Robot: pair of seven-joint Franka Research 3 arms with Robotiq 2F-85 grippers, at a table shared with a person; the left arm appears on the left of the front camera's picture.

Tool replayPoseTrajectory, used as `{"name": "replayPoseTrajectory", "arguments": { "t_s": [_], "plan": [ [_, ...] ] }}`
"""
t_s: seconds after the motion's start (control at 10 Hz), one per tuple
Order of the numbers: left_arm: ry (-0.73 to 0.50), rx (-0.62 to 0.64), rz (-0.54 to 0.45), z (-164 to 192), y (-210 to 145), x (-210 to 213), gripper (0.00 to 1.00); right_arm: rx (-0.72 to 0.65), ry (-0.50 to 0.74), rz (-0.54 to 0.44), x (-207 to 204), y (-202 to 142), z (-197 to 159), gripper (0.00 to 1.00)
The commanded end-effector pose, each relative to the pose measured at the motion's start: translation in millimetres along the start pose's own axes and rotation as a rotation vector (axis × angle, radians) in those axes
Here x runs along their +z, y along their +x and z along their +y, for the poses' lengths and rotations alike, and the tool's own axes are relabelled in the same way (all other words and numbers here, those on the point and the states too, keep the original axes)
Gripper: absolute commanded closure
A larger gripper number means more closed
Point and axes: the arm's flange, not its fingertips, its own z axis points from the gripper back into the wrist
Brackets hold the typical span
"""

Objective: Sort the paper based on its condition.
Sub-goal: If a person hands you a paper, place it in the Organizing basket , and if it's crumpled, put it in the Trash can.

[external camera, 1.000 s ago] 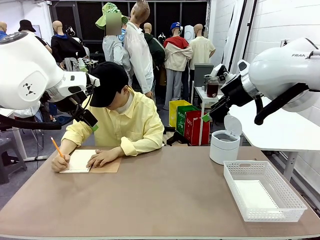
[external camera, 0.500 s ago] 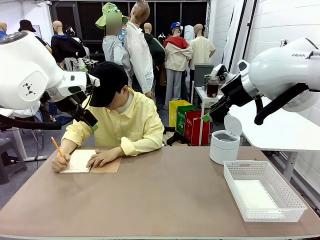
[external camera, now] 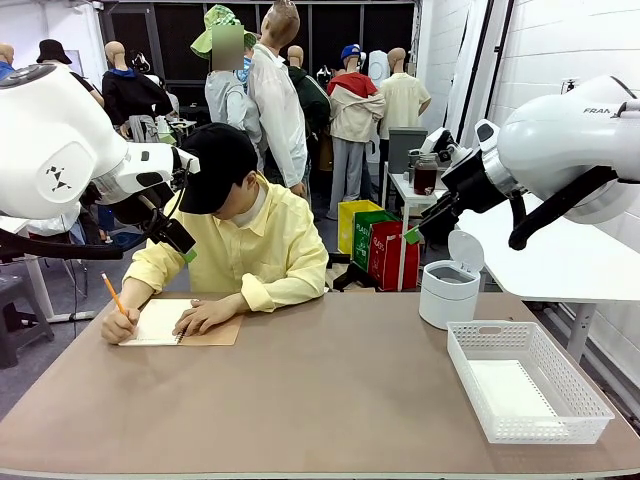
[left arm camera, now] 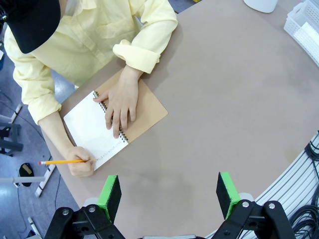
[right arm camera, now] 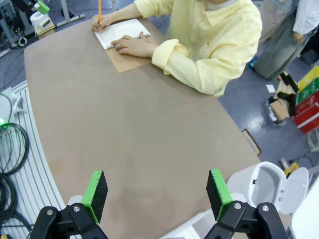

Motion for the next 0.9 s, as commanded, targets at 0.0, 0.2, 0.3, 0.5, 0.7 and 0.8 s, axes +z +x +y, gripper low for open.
{"name": "replayPoseTrajectory", "arguments": {
  "t_s": [0.0,0.2,0.3,0.5,0.7,0.8],
  "plan": [
    [0.001,0.005,0.000,0.7,0.0,0.7,0.00,0.002,0.002,0.001,-1.2,-0.2,0.3,0.00],
    [0.001,0.005,0.000,0.7,0.0,0.7,0.00,0.002,0.002,0.001,-1.2,-0.2,0.3,0.00],
    [0.001,0.005,0.000,0.7,0.0,0.7,0.00,0.002,0.002,0.001,-1.2,-0.2,0.3,0.00],
    [0.001,0.005,0.000,0.7,0.0,0.7,0.00,0.002,0.002,0.001,-1.2,-0.2,0.3,0.00],
    [0.001,0.005,0.000,0.7,0.0,0.7,0.00,0.002,0.002,0.001,-1.2,-0.2,0.3,0.00],
    [0.001,0.005,0.000,0.7,0.0,0.7,0.00,0.002,0.002,0.001,-1.2,-0.2,0.3,0.00]
  ]
}}
